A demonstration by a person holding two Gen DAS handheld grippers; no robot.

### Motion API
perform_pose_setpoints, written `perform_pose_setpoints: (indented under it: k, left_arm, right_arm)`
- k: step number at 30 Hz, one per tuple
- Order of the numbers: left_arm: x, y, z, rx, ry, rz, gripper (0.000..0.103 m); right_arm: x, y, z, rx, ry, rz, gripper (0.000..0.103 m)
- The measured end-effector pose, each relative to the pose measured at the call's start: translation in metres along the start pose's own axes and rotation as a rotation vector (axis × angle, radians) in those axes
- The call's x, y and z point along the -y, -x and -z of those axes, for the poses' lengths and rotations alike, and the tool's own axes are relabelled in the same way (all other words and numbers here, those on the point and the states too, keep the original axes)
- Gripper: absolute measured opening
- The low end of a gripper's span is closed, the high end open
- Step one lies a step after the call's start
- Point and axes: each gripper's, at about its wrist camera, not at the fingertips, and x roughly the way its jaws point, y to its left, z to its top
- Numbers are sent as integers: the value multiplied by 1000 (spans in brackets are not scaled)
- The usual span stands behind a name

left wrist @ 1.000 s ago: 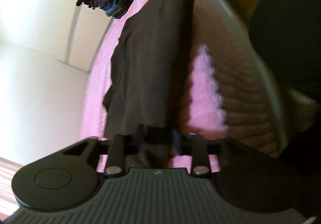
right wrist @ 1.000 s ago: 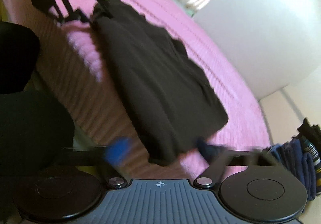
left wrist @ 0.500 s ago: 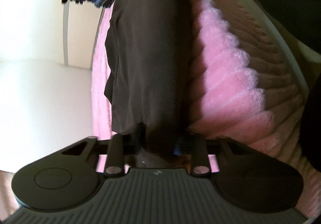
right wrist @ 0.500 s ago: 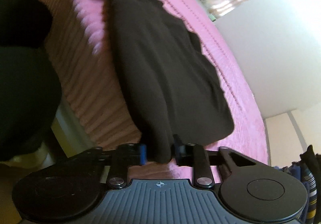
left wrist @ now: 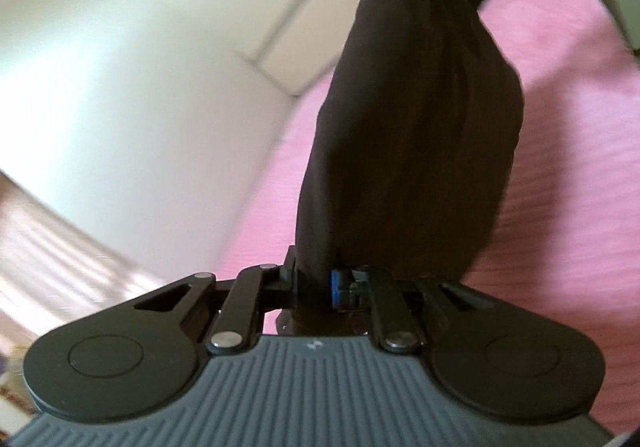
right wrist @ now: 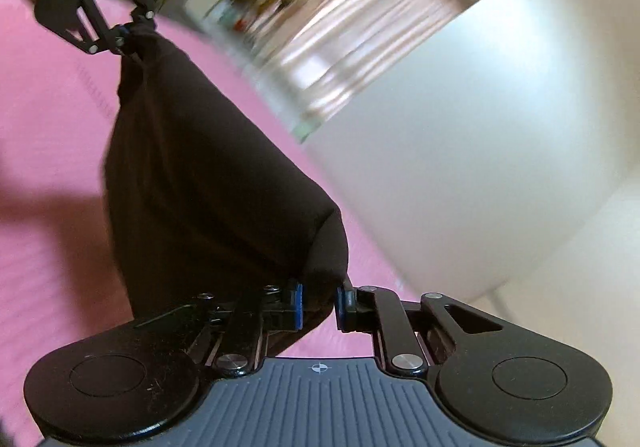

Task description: Fold clothes

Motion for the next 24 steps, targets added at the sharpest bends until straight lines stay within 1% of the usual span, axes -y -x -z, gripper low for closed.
perform_pose_setpoints:
  k: [2, 4, 5, 8, 9, 10, 11, 12, 13, 14, 15, 16, 18, 19, 20, 21, 22, 24]
  left_arm:
    - [1, 22, 7, -11, -12, -28, 12]
    - [23, 45, 23, -36, -10, -28, 13]
    - [40, 55, 34, -55, 11, -15, 14]
    - [109, 76, 69, -139, 71, 103, 17]
    - [134, 80, 80, -176, 72, 147, 18]
    - [157, 83, 91, -220, 66, 199, 22]
    - [180, 87, 102, -258, 58, 238, 23]
    - [196, 94, 112, -279, 49, 235, 23]
    - [201, 102, 118, -290, 48, 219, 21]
    - [205, 110, 124, -301, 46, 204, 22]
    - [206, 117, 130, -312, 66, 195, 22]
    - [194, 122, 138, -324, 142, 202, 22]
    - [166, 125, 153, -336, 283, 187, 23]
    - [149, 124, 160, -340, 354, 173, 24]
    - [134, 119, 165, -343, 422, 160, 26]
    - [119, 108, 164, -345, 485, 150, 27]
    - [103, 99, 167, -345, 554, 140, 29]
    - [71, 78, 173, -336, 688, 124, 29]
  right_arm:
    - [-13, 4, 0, 34, -7, -8, 13]
    - [-39, 8, 14, 36, -29, -59, 13]
    - [-57, 10, 26, 22, -49, -93, 13]
    - [-118, 12, 71, -89, -79, -190, 13]
    - [-132, 16, 83, -124, -85, -211, 13]
    - [-143, 23, 93, -155, -90, -219, 13]
    - [-153, 31, 103, -186, -94, -227, 13]
    - [-163, 38, 113, -216, -98, -235, 14]
    - [-167, 46, 121, -240, -116, -234, 14]
    - [-163, 55, 127, -256, -149, -221, 14]
    - [-159, 63, 132, -272, -181, -208, 14]
    - [-153, 67, 135, -284, -212, -199, 14]
    - [-143, 75, 137, -299, -279, -192, 14]
    - [-138, 77, 137, -302, -317, -191, 21]
    - [-132, 74, 135, -295, -361, -191, 32]
    - [-123, 68, 131, -278, -415, -186, 66]
    - [-114, 61, 127, -255, -477, -189, 80]
    - [-95, 42, 119, -212, -606, -219, 79]
